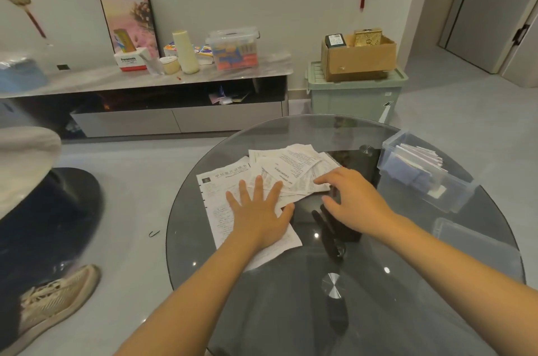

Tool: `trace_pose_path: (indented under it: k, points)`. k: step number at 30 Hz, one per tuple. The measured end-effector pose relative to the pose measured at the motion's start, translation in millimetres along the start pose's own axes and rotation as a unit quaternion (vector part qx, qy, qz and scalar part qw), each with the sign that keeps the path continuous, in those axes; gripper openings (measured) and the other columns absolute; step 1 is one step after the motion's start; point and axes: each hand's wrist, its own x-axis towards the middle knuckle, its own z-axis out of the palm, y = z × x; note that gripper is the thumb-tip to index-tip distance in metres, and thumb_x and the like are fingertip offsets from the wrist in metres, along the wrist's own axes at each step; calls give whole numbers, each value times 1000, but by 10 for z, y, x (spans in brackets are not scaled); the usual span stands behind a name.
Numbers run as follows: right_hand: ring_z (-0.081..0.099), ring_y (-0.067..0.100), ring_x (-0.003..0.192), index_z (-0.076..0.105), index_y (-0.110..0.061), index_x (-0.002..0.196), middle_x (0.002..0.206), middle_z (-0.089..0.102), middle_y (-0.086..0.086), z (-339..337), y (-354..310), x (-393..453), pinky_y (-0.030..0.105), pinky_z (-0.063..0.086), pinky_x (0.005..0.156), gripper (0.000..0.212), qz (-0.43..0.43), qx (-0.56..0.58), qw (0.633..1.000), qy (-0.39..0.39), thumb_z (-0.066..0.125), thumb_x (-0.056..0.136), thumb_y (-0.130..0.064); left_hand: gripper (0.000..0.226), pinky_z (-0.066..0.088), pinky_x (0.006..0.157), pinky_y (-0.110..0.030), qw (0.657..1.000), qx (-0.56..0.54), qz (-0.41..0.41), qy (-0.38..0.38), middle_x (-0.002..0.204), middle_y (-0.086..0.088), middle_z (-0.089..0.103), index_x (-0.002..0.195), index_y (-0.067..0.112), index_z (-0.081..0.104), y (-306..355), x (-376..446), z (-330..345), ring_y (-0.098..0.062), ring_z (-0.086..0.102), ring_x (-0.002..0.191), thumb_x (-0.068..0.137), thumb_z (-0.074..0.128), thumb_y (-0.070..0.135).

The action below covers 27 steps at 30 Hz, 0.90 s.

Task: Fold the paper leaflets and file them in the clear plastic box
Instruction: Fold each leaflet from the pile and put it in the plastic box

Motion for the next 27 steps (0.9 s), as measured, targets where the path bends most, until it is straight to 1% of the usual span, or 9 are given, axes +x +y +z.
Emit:
trace_pose_path:
  k: [6, 11, 14, 16, 18, 20, 22, 24, 27]
  points:
    - [36, 14, 129, 50, -29, 130, 137, 46, -9, -104, 91, -235, 30, 28, 108, 41, -12, -39, 997, -67, 53, 90, -29, 63, -20, 108, -60, 999, -25, 30, -38, 157, 0, -22, 148, 42, -6, 335, -459, 45, -35, -29, 139, 93, 14, 65]
    - [40, 17, 128, 44, -29, 137, 143, 43, -5, -79, 102, -449, 35, 33, 106, 49, 31, -5, 990, -139, 55, 90, -38, 61, -20, 109, -59, 996, -40, 37, -68, 156, 0, -22, 148, 43, -5, 573, -869, 72, -34, -30, 139, 93, 13, 63]
    - [37, 19, 131, 42, -28, 138, 143, 42, -4, -60, 49, -560, 36, 32, 108, 53, 21, -24, 989, -145, 56, 89, -42, 59, -14, 112, -58, 993, -55, 31, -98, 158, -1, -15, 148, 42, 1, 672, -1066, 14, -34, -23, 142, 94, 14, 62]
    - [40, 21, 125, 43, -30, 137, 138, 45, -2, -68, -7, -600, 37, 35, 103, 54, 11, -64, 988, -141, 56, 88, -46, 56, -1, 115, -56, 992, -70, 30, -100, 159, -1, 1, 148, 38, 12, 671, -1160, -70, -33, -6, 145, 96, 21, 56]
    - [43, 20, 119, 46, -31, 135, 130, 47, -2, -70, -49, -622, 35, 39, 97, 53, 3, -85, 987, -140, 56, 86, -49, 51, 18, 112, -48, 994, -89, 33, -52, 149, -2, 29, 145, 31, 26, 621, -1210, -138, -28, 24, 137, 97, 32, 46]
    - [47, 17, 114, 52, -32, 131, 125, 49, -6, -72, -67, -634, 33, 41, 93, 49, -5, -76, 988, -133, 58, 86, -49, 45, 26, 105, -41, 995, -88, 35, 26, 131, 0, 48, 138, 25, 38, 557, -1224, -189, -22, 40, 121, 96, 39, 37]
    - [51, 14, 107, 58, -32, 124, 119, 54, -8, -82, -71, -638, 30, 44, 88, 40, -14, -67, 990, -122, 60, 86, -45, 41, 22, 105, -36, 992, -64, 56, 93, 127, 2, 49, 135, 25, 43, 518, -1183, -213, -19, 40, 120, 95, 44, 35]
    - [55, 13, 100, 64, -30, 116, 113, 58, -10, -85, -77, -644, 28, 46, 82, 29, -28, -71, 991, -110, 58, 88, -39, 42, 16, 107, -31, 985, -64, 100, 127, 133, 5, 42, 136, 25, 43, 499, -1119, -213, -15, 33, 126, 95, 47, 35]
    - [61, 15, 89, 71, -24, 99, 100, 68, -9, -107, -89, -672, 31, 51, 76, 21, -40, -53, 993, -99, 53, 91, -29, 52, 7, 113, -31, 980, -96, 144, 98, 146, 10, 34, 139, 28, 40, 446, -1029, -203, -10, 23, 136, 91, 54, 42]
